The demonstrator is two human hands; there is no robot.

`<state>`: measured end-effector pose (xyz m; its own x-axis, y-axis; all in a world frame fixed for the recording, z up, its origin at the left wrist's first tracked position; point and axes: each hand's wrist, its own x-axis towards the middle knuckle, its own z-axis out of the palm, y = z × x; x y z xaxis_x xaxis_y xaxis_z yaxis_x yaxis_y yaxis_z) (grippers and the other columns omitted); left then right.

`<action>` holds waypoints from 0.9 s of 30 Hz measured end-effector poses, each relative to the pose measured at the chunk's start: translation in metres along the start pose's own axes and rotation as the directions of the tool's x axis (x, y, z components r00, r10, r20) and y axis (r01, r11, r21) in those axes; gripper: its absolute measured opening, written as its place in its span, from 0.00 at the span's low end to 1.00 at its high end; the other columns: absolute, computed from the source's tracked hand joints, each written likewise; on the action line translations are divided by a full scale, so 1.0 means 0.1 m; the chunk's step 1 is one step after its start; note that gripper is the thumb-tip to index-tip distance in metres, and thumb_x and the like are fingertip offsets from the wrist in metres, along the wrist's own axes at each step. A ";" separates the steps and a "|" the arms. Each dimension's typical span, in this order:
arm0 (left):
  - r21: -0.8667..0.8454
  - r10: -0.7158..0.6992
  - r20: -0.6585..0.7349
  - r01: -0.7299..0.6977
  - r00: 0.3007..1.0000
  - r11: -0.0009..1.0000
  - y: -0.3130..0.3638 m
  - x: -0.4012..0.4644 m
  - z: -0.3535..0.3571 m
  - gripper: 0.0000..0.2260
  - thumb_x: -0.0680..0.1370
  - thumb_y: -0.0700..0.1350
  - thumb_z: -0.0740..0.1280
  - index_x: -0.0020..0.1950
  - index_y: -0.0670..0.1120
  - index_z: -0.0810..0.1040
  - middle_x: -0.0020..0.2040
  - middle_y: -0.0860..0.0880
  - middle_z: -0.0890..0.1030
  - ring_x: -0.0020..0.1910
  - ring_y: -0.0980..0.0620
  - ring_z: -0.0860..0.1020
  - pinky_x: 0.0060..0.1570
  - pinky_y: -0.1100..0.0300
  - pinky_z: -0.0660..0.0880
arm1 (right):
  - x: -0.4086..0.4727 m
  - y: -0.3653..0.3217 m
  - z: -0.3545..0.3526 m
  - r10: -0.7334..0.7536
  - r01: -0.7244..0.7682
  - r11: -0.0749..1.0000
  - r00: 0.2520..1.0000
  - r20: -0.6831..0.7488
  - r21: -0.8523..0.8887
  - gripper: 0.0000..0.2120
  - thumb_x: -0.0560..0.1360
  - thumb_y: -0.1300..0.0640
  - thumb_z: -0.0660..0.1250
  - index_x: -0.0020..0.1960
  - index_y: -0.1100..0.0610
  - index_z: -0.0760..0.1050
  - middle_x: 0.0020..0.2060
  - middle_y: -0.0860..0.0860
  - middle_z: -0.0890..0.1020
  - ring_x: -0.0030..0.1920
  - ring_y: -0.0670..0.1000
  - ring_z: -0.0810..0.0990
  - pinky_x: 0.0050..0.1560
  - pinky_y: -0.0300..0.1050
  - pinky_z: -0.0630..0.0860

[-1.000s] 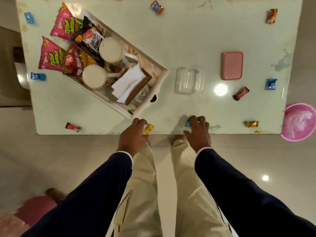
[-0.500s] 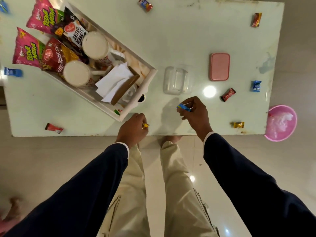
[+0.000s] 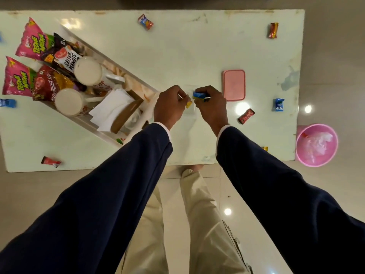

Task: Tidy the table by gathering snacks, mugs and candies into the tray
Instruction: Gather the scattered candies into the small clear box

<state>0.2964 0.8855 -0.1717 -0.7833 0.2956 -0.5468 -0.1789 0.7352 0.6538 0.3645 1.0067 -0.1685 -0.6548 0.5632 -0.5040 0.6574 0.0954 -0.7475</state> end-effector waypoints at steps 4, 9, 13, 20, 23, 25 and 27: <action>0.001 -0.019 0.024 0.019 1.000 1.000 -0.11 -0.08 -0.01 0.08 0.80 0.46 0.68 0.58 0.48 0.78 0.44 0.46 0.85 0.42 0.44 0.84 0.47 0.43 0.82 | 0.02 -0.01 -0.11 0.001 0.000 0.998 1.000 0.029 -0.056 0.17 0.74 0.68 0.67 0.61 0.56 0.80 0.54 0.50 0.84 0.50 0.48 0.82 0.45 0.25 0.75; 0.047 0.074 -0.009 -0.074 0.997 0.996 -0.36 -0.30 -0.15 0.06 0.82 0.45 0.64 0.57 0.53 0.75 0.38 0.49 0.82 0.37 0.51 0.82 0.42 0.45 0.82 | -0.21 0.00 -0.24 0.007 -0.006 1.000 0.999 0.031 -0.029 0.09 0.77 0.66 0.65 0.52 0.56 0.80 0.47 0.50 0.85 0.44 0.57 0.85 0.48 0.53 0.83; 0.042 0.066 -0.006 -0.065 0.998 0.997 -0.62 -0.58 -0.33 0.07 0.82 0.44 0.62 0.54 0.56 0.76 0.37 0.52 0.80 0.38 0.53 0.81 0.39 0.47 0.81 | -0.45 -0.08 -0.12 -0.012 0.021 0.998 0.986 0.168 -0.055 0.08 0.76 0.63 0.66 0.50 0.54 0.80 0.44 0.48 0.85 0.36 0.44 0.82 0.40 0.33 0.77; 0.160 0.100 -0.169 -0.073 0.981 0.984 -1.32 -1.27 -0.98 0.08 0.80 0.45 0.63 0.56 0.58 0.74 0.45 0.62 0.77 0.37 0.60 0.76 0.37 0.67 0.68 | -1.02 -0.56 0.89 -0.148 0.185 0.981 0.897 0.416 -0.050 0.09 0.76 0.63 0.66 0.47 0.50 0.80 0.42 0.45 0.85 0.40 0.48 0.82 0.46 0.37 0.79; 0.138 0.058 -0.276 -0.021 0.959 0.990 -1.82 -1.49 -1.38 0.09 0.79 0.44 0.63 0.56 0.55 0.74 0.50 0.61 0.77 0.42 0.59 0.77 0.42 0.62 0.73 | -1.25 -0.76 1.44 -0.198 0.257 0.965 0.836 0.512 -0.045 0.11 0.76 0.63 0.66 0.47 0.48 0.80 0.41 0.42 0.84 0.39 0.44 0.81 0.43 0.31 0.76; 0.031 -0.076 -0.374 0.095 0.924 0.995 -2.22 -1.53 -1.68 0.09 0.78 0.42 0.64 0.56 0.53 0.75 0.52 0.59 0.78 0.43 0.60 0.76 0.46 0.58 0.75 | -1.37 -0.84 1.83 -0.198 0.273 0.961 0.798 0.569 -0.048 0.12 0.76 0.65 0.65 0.47 0.49 0.80 0.40 0.43 0.84 0.38 0.41 0.81 0.42 0.29 0.74; -0.054 -0.234 -0.436 0.234 0.869 0.971 -2.60 -1.53 -1.93 0.10 0.78 0.41 0.66 0.58 0.49 0.76 0.53 0.54 0.77 0.42 0.59 0.74 0.49 0.53 0.76 | -1.46 -0.89 2.16 -0.194 0.297 0.953 0.763 0.617 -0.068 0.11 0.76 0.65 0.65 0.48 0.51 0.80 0.42 0.44 0.84 0.39 0.41 0.81 0.45 0.33 0.77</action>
<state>0.3477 0.5317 -0.1569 -0.8985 -0.1813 -0.3998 -0.3894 0.7496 0.5352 0.3214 0.7390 -0.1218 -0.8569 -0.0948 -0.5066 0.4573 0.3138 -0.8321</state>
